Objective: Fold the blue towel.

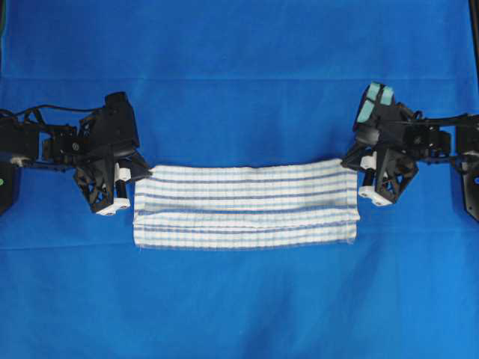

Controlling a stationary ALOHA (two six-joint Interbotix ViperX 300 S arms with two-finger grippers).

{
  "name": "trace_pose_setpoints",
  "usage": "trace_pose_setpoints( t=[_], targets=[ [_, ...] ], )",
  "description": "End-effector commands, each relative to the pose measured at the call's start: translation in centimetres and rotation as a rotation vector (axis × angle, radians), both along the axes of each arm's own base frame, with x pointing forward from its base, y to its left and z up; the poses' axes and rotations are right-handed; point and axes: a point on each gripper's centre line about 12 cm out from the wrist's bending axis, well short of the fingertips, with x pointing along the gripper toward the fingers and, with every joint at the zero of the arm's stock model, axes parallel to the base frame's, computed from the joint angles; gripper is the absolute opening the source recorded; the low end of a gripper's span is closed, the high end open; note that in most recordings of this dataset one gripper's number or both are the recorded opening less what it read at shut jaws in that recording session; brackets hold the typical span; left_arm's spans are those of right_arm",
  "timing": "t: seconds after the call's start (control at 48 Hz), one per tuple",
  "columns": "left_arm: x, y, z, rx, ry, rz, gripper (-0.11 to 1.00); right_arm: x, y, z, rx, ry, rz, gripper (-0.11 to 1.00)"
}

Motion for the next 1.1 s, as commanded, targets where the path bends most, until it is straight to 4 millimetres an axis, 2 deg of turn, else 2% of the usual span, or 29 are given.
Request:
trace_pose_setpoints(
  t=[0.0, 0.229, 0.437, 0.812, 0.958, 1.083],
  targets=[
    [0.7, 0.1, 3.0, 0.000, -0.049, 0.001, 0.04, 0.3, -0.1, 2.9, -0.022, -0.062, 0.011, 0.05],
    [-0.2, -0.4, 6.7, -0.002, -0.086, -0.015, 0.04, -1.1, -0.1, 7.9, -0.078, -0.150, 0.030, 0.05],
    [-1.3, -1.1, 9.4, -0.001, -0.169, -0.039, 0.04, -2.7, -0.1, 10.4, -0.103, -0.221, 0.029, 0.05],
    [-1.2, -1.4, 9.8, -0.006, -0.194, -0.043, 0.04, -2.5, -0.8, 10.6, -0.134, -0.240, 0.016, 0.05],
    [-0.3, -2.5, 10.1, -0.010, -0.238, -0.084, 0.04, -1.8, -2.4, 10.3, -0.143, -0.251, -0.044, 0.05],
    [1.5, -4.0, 10.4, -0.015, -0.281, -0.131, 0.04, -1.1, -4.5, 10.2, -0.157, -0.270, -0.112, 0.05]
  ],
)
